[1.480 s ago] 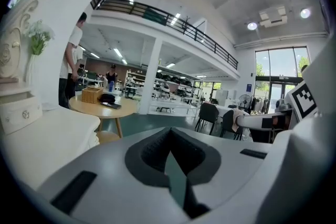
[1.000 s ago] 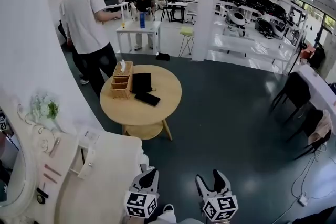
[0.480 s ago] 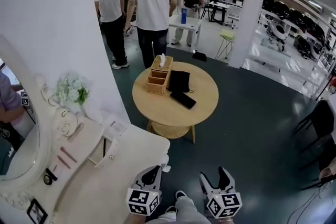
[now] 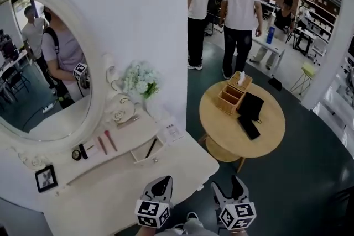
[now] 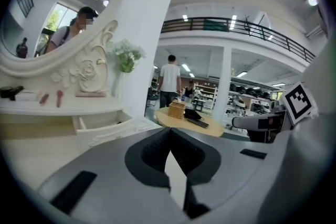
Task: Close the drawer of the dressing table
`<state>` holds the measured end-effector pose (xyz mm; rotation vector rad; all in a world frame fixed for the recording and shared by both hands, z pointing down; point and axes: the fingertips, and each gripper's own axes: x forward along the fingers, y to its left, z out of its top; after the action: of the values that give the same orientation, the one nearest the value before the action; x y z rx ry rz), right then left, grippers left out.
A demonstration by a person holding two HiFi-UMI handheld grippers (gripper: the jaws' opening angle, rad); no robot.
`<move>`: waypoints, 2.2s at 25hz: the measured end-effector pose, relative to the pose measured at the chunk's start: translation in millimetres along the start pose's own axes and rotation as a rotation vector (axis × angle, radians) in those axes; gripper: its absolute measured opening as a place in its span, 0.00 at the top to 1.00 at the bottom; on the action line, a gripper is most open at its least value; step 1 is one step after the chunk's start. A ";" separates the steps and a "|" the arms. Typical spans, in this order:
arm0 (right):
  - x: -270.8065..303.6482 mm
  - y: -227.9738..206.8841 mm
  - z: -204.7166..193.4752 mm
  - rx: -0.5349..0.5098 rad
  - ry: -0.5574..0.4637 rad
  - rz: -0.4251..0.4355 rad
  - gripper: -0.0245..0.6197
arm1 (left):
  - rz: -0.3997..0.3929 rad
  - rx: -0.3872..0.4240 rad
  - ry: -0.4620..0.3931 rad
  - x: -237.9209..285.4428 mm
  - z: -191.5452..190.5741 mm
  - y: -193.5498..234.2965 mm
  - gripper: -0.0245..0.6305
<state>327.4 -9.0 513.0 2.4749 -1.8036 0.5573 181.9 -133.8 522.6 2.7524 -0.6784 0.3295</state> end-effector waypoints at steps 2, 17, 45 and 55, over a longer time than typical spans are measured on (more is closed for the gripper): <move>21.2 13.2 4.2 -0.024 0.012 0.079 0.45 | 0.074 -0.020 -0.015 -7.9 1.3 15.4 0.96; 97.4 116.6 -8.0 -0.137 0.115 0.486 0.48 | 0.492 -0.137 -0.085 -96.7 -17.7 75.5 0.96; 164.7 202.1 -43.9 -0.299 0.222 0.567 0.56 | 0.649 -0.214 -0.133 -161.5 -34.4 123.2 0.96; 191.7 207.6 -66.2 -0.376 0.279 0.509 0.66 | 0.652 -0.235 -0.129 -166.5 -41.7 140.1 0.96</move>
<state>168.1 -237.5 594.5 1.6150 -2.1714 0.4877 -35.6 -169.6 544.7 2.2770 -1.5366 0.1846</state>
